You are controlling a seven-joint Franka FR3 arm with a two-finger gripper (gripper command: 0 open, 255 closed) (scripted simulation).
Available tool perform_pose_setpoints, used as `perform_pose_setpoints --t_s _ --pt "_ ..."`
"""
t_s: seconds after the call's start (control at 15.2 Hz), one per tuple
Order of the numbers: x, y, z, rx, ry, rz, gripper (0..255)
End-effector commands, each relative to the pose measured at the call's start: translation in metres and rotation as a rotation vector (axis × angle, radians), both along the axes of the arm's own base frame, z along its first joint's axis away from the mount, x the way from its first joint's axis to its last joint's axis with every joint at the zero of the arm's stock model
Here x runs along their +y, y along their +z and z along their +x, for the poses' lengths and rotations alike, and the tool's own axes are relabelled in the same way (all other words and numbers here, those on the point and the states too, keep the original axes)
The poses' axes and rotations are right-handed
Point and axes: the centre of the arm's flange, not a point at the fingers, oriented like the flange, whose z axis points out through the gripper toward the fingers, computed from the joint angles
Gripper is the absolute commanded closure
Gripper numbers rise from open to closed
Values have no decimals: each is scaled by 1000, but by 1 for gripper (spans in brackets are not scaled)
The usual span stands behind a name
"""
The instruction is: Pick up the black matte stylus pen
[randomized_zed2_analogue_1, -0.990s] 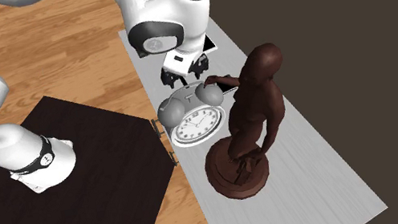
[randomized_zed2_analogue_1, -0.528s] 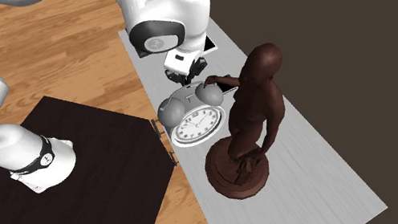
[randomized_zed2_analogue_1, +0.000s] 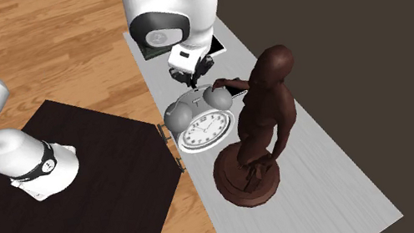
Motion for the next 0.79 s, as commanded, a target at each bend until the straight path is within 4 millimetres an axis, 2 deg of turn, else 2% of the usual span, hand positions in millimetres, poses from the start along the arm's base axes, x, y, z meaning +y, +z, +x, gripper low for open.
perform_pose_setpoints --t_s 0.0,0.59,0.73 --pt "-1 11 0 1 0 0 255" --pt "-1 58 0 1 0 0 255" --pt "-1 59 0 1 0 0 255"
